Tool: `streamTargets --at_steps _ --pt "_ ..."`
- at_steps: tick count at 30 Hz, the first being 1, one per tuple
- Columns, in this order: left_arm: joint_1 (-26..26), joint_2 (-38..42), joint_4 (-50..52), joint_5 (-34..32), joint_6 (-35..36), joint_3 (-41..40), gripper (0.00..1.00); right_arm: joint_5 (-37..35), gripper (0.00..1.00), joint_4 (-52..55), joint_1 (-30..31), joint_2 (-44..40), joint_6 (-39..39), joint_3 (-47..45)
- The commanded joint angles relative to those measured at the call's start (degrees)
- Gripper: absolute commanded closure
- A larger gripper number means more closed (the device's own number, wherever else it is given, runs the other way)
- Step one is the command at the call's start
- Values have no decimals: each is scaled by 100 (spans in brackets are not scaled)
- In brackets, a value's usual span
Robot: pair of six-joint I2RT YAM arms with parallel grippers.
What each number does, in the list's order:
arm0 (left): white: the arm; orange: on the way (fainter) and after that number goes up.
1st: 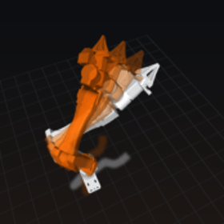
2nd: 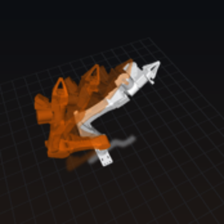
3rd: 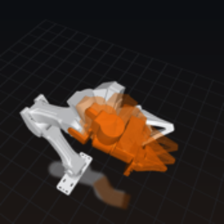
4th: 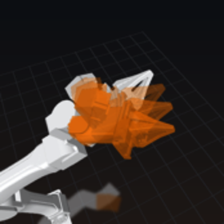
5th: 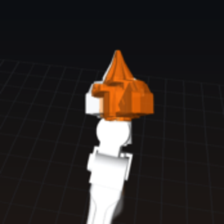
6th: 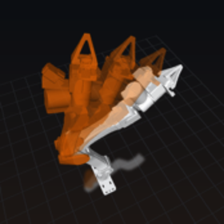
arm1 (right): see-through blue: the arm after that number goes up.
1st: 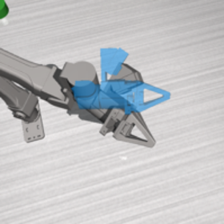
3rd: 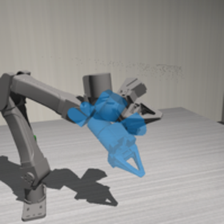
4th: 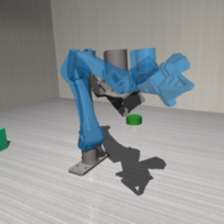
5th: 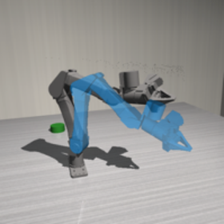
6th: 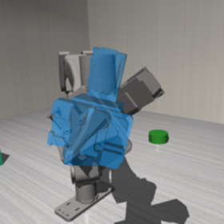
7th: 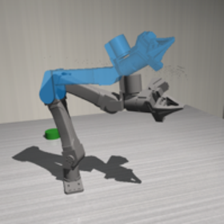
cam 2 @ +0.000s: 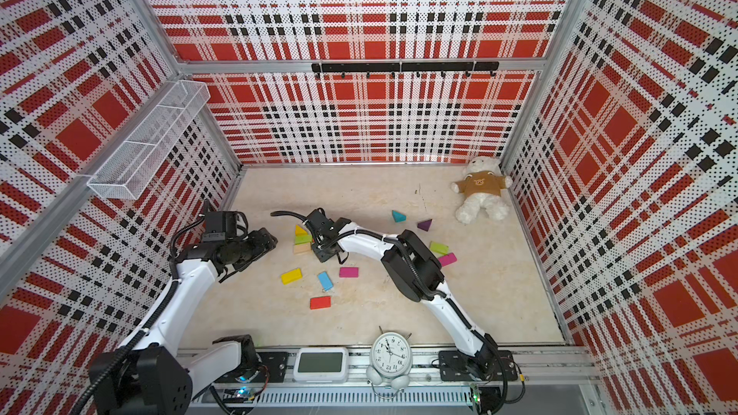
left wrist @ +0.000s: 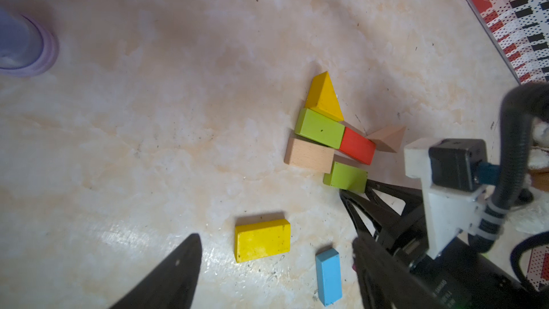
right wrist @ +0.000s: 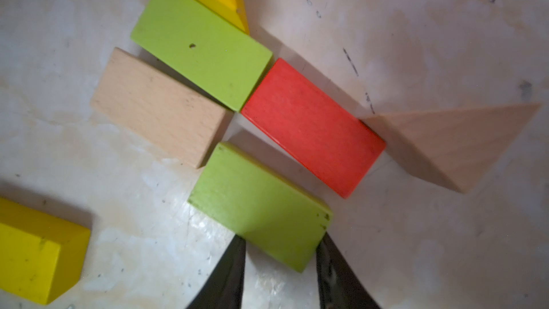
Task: Assemble a carrot with building blocks
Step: Assemble the building block at the center of the board.
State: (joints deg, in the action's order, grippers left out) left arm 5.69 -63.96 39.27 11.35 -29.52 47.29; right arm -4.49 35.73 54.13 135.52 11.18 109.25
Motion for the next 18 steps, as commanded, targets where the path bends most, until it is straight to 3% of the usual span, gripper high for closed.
streamTargets --at_steps 1,7,18 --pt "1 -43 -95 14 7 16 17 26 60 -101 -5 141 68 191" --pt "-101 -124 -121 -15 1 -10 18 7 59 -83 -12 176 155 246" --pt "-375 -238 -268 -103 -82 -130 32 11 59 -135 -48 167 315 267"
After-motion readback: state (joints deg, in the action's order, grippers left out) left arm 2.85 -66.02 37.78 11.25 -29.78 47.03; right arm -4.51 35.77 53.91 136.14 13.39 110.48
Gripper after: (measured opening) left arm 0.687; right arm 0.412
